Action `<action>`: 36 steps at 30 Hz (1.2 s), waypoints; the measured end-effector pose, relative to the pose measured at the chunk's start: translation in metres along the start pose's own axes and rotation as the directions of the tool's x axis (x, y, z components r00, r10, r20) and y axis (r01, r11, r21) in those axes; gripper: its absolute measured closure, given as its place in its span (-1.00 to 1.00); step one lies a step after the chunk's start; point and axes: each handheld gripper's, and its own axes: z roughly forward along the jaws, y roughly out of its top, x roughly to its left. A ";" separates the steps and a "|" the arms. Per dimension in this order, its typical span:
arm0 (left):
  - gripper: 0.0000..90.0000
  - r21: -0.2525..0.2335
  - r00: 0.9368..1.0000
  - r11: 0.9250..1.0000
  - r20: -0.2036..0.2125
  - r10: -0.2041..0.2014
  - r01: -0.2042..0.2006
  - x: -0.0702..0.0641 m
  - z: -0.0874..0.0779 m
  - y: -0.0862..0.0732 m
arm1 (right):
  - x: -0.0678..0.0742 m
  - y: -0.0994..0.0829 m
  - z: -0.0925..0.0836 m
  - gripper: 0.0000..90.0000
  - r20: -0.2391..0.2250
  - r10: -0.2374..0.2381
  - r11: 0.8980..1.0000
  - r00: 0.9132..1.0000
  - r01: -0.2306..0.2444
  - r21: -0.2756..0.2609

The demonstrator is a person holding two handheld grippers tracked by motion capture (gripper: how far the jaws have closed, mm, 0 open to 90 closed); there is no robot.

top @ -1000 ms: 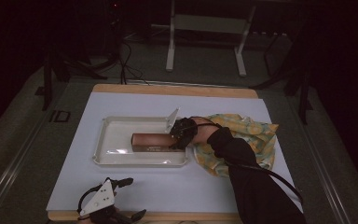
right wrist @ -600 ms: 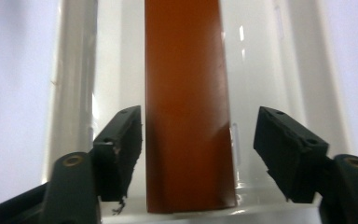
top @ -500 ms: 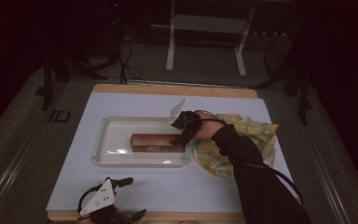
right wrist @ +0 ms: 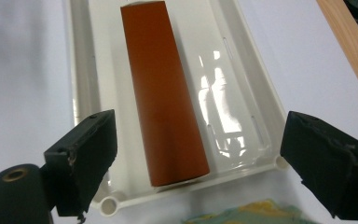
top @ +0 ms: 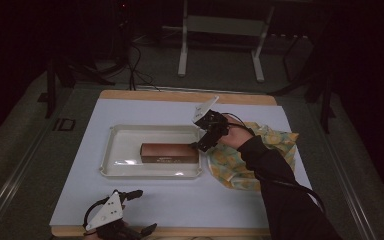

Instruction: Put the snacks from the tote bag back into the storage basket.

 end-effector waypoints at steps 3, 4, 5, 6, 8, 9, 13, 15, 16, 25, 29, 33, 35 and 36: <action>-1.00 0.001 1.000 1.000 0.000 0.000 0.000 0.000 0.000 0.000 | 0.001 -0.005 -0.006 -0.75 0.025 0.012 1.000 1.000 -0.011 -0.016; -1.00 0.001 1.000 1.000 0.000 0.000 0.000 0.000 0.000 0.000 | 0.001 -0.006 -0.009 -0.74 0.032 0.012 1.000 0.999 -0.011 -0.020; -1.00 0.001 1.000 1.000 0.000 0.000 0.000 0.000 0.000 0.000 | 0.001 -0.006 -0.009 -0.74 0.032 0.012 1.000 0.999 -0.011 -0.020; -1.00 0.002 1.000 1.000 0.000 -0.001 0.001 0.000 0.000 0.000 | 0.002 -0.008 -0.011 -0.70 0.046 0.018 0.999 0.999 -0.016 -0.030; -1.00 0.003 1.000 1.000 0.000 0.000 0.000 0.000 0.000 0.000 | 0.003 -0.014 -0.017 -0.70 0.055 0.033 0.998 0.998 -0.030 -0.052; -1.00 0.003 1.000 1.000 0.001 -0.001 0.001 0.000 0.000 0.000 | 0.003 -0.016 -0.019 -0.70 0.065 0.033 0.998 0.997 -0.029 -0.053; -1.00 0.003 1.000 1.000 0.000 -0.003 0.003 0.000 0.001 0.000 | 0.006 -0.026 -0.026 -0.71 0.077 0.044 0.998 0.996 -0.040 -0.056; -1.00 0.003 1.000 1.000 0.000 -0.005 0.005 0.000 0.001 0.000 | 0.006 -0.031 -0.029 -0.71 0.082 0.052 0.997 0.995 -0.047 -0.061; -1.00 0.003 1.000 1.000 0.000 -0.005 0.005 0.000 0.001 0.000 | 0.006 -0.031 -0.029 -0.71 0.082 0.052 0.997 0.995 -0.047 -0.061; -1.00 0.010 1.000 1.000 0.000 -0.004 0.004 0.000 0.002 0.000 | 0.010 -0.055 -0.046 -0.69 0.054 0.136 0.984 0.989 -0.129 -0.119; -1.00 0.009 1.000 1.000 -0.001 -0.006 0.006 0.000 0.002 0.000 | 0.013 -0.063 -0.048 -0.69 0.065 0.152 0.981 0.986 -0.142 -0.135; -1.00 0.012 1.000 1.000 0.000 -0.003 0.003 0.000 0.002 0.000 | 0.018 -0.069 -0.052 -0.69 0.094 0.172 0.976 0.981 -0.157 -0.152; -1.00 0.013 1.000 1.000 0.000 -0.003 0.003 0.000 0.002 0.000 | 0.020 -0.071 -0.053 -0.70 0.103 0.175 0.975 0.979 -0.158 -0.156; -1.00 0.014 1.000 1.000 0.000 -0.003 0.003 0.000 0.002 0.000 | 0.023 -0.074 -0.057 -0.70 0.123 0.180 0.973 0.976 -0.158 -0.169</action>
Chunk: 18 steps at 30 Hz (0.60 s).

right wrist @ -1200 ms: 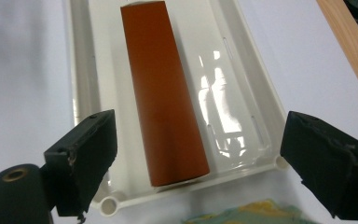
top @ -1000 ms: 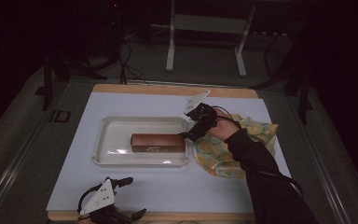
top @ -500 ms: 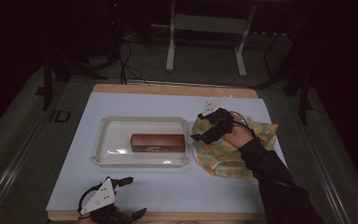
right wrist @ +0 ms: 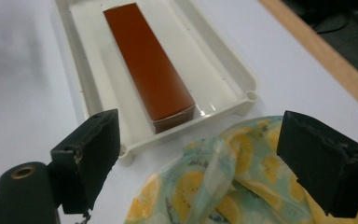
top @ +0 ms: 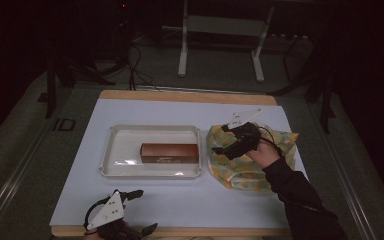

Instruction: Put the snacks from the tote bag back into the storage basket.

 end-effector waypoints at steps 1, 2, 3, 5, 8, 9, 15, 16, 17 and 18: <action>-1.00 0.001 1.000 1.000 0.000 0.001 -0.001 0.000 0.000 0.000 | 0.001 -0.002 -0.003 -0.70 0.011 0.009 1.000 1.000 -0.009 -0.008; -1.00 0.001 1.000 1.000 -0.001 0.000 0.000 0.000 0.000 0.000 | 0.002 -0.003 -0.005 -0.70 0.016 0.018 1.000 1.000 -0.018 -0.010; -1.00 0.000 1.000 1.000 -0.001 0.000 0.000 0.000 0.000 0.000 | 0.003 -0.006 -0.008 -0.70 0.022 0.019 1.000 1.000 -0.019 -0.019; -1.00 -0.001 1.000 1.000 -0.001 -0.001 0.001 0.000 0.000 0.000 | 0.004 -0.011 -0.013 -0.70 0.037 0.028 0.999 0.999 -0.027 -0.025; -1.00 0.000 1.000 1.000 -0.002 -0.001 0.001 0.000 0.000 0.000 | 0.006 -0.018 -0.018 -0.70 0.051 0.046 0.998 0.998 -0.044 -0.039; -1.00 -0.002 1.000 1.000 -0.002 -0.002 0.002 0.000 0.000 0.000 | 0.006 -0.021 -0.020 -0.70 0.056 0.053 0.998 0.997 -0.050 -0.045; -1.00 0.002 1.000 1.000 -0.002 -0.001 0.001 0.000 0.001 0.000 | 0.008 -0.038 -0.032 -0.70 0.095 0.085 0.995 0.992 -0.079 -0.064; -1.00 0.001 1.000 1.000 -0.002 -0.001 0.001 0.000 0.001 0.000 | 0.009 -0.042 -0.034 -0.70 0.105 0.090 0.994 0.990 -0.083 -0.070; -1.00 0.002 1.000 1.000 -0.002 -0.001 0.001 0.000 0.001 0.000 | 0.010 -0.045 -0.036 -0.70 0.107 0.099 0.993 0.989 -0.092 -0.074; -1.00 0.002 1.000 1.000 -0.002 -0.001 0.001 0.000 0.001 0.000 | 0.010 -0.047 -0.037 -0.70 0.110 0.105 0.992 0.988 -0.097 -0.077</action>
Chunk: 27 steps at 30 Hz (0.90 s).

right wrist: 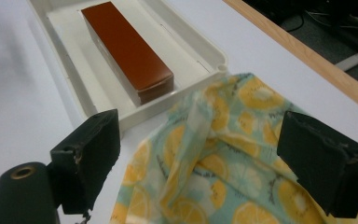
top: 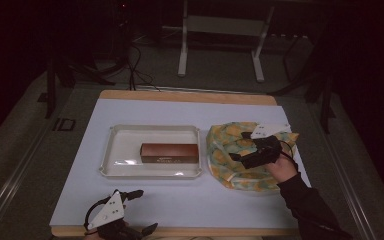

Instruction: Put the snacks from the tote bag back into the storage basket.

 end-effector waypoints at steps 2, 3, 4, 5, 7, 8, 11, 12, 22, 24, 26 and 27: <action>-1.00 0.000 1.000 1.000 0.000 0.000 0.000 0.000 0.000 0.000 | 0.001 -0.006 -0.003 -0.72 0.014 0.007 1.000 1.000 -0.007 0.000; -1.00 -0.001 1.000 1.000 0.000 -0.001 0.001 0.000 0.000 0.000 | 0.002 -0.009 -0.004 -0.72 0.021 0.007 1.000 1.000 -0.007 0.002; -1.00 -0.001 1.000 1.000 0.000 -0.001 0.001 0.000 0.000 0.000 | 0.002 -0.009 -0.004 -0.72 0.021 0.007 1.000 1.000 -0.007 0.002; -1.00 0.000 1.000 1.000 0.000 0.000 0.000 0.000 0.000 0.000 | 0.003 -0.011 -0.005 -0.72 0.024 0.007 1.000 1.000 -0.007 0.002; -1.00 0.000 1.000 1.000 0.000 0.000 0.000 0.000 0.000 0.000 | 0.007 -0.019 -0.008 -0.75 0.037 -0.001 1.000 0.999 0.000 0.015; -1.00 0.001 1.000 1.000 0.001 0.000 0.000 0.000 0.000 0.000 | 0.007 -0.022 -0.009 -0.75 0.039 -0.002 1.000 0.999 0.001 0.015; -1.00 0.002 1.000 1.000 0.002 0.001 -0.001 0.000 0.000 0.000 | 0.009 -0.026 -0.012 -0.75 0.047 0.008 1.000 0.999 -0.008 0.012; -1.00 0.003 1.000 1.000 0.002 0.002 -0.002 0.000 0.001 0.000 | 0.011 -0.033 -0.015 -0.75 0.065 0.010 1.000 0.998 -0.010 -0.001; -1.00 0.006 1.000 1.000 0.003 0.006 -0.006 0.000 0.001 0.000 | 0.018 -0.061 -0.020 -0.75 0.141 0.044 0.999 0.989 -0.042 -0.022; -1.00 0.007 1.000 1.000 0.004 0.007 -0.007 0.000 0.001 0.000 | 0.018 -0.067 -0.022 -0.75 0.158 0.052 0.999 0.986 -0.048 -0.025; -1.00 0.007 1.000 1.000 0.004 0.007 -0.007 0.000 0.001 0.000 | 0.019 -0.072 -0.023 -0.75 0.172 0.054 0.998 0.984 -0.049 -0.032; -1.00 0.007 1.000 1.000 0.004 0.007 -0.007 0.000 0.001 0.000 | 0.019 -0.074 -0.025 -0.75 0.184 0.057 0.998 0.981 -0.050 -0.041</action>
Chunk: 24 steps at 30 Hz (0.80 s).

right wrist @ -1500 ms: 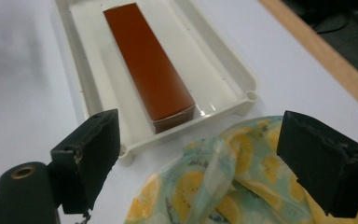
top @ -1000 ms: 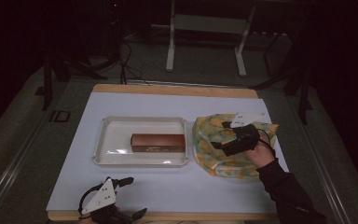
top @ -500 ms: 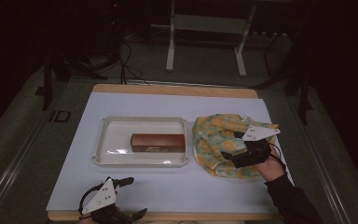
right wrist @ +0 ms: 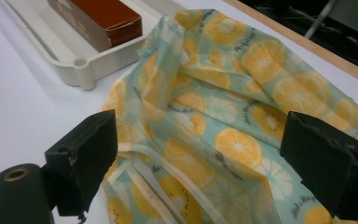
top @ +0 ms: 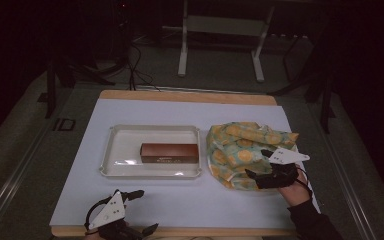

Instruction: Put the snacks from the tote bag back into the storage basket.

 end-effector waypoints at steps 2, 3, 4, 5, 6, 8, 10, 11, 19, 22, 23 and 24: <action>-1.00 0.000 1.000 1.000 0.000 0.000 0.000 0.000 0.000 0.000 | -0.001 -0.005 -0.003 -0.75 0.024 0.005 1.000 1.000 -0.004 -0.021; -1.00 0.000 1.000 1.000 0.001 0.000 0.000 0.000 0.000 0.000 | -0.001 -0.007 -0.005 -0.75 0.035 0.007 1.000 0.999 -0.006 -0.029; -1.00 0.000 1.000 1.000 0.001 0.001 -0.001 0.000 0.000 0.000 | -0.001 -0.009 -0.007 -0.75 0.047 0.009 0.999 0.999 -0.007 -0.040; -1.00 0.000 1.000 1.000 0.001 0.001 -0.001 0.000 0.000 0.000 | -0.002 -0.011 -0.008 -0.75 0.056 0.017 0.999 0.998 -0.015 -0.049; -1.00 0.000 1.000 1.000 0.001 0.001 -0.001 0.000 0.000 0.000 | -0.002 -0.014 -0.010 -0.75 0.063 0.024 0.998 0.998 -0.020 -0.051; -1.00 0.001 1.000 1.000 0.001 0.002 -0.002 0.000 0.000 0.000 | -0.002 -0.019 -0.012 -0.75 0.085 0.037 0.998 0.996 -0.032 -0.053; -1.00 0.001 1.000 1.000 0.002 0.001 -0.001 0.000 0.000 0.000 | -0.002 -0.023 -0.013 -0.75 0.095 0.041 0.998 0.995 -0.036 -0.054; -1.00 0.001 1.000 1.000 0.003 0.001 -0.001 0.000 0.000 0.000 | -0.002 -0.026 -0.013 -0.75 0.094 0.047 0.998 0.994 -0.042 -0.048; -1.00 0.002 1.000 1.000 0.005 0.002 -0.002 0.000 0.000 0.000 | 0.000 -0.047 -0.014 -0.75 0.151 0.054 0.998 0.987 -0.049 -0.034; -1.00 0.003 1.000 1.000 0.006 0.002 -0.002 -0.001 0.000 0.000 | 0.001 -0.052 -0.016 -0.75 0.170 0.061 0.998 0.984 -0.054 -0.045; -1.00 0.003 1.000 1.000 0.006 0.003 -0.003 -0.001 0.000 0.000 | 0.001 -0.054 -0.017 -0.75 0.179 0.066 0.997 0.982 -0.058 -0.051; -1.00 0.002 1.000 1.000 0.006 0.003 -0.003 -0.001 0.000 0.000 | 0.001 -0.057 -0.018 -0.75 0.182 0.070 0.997 0.981 -0.061 -0.054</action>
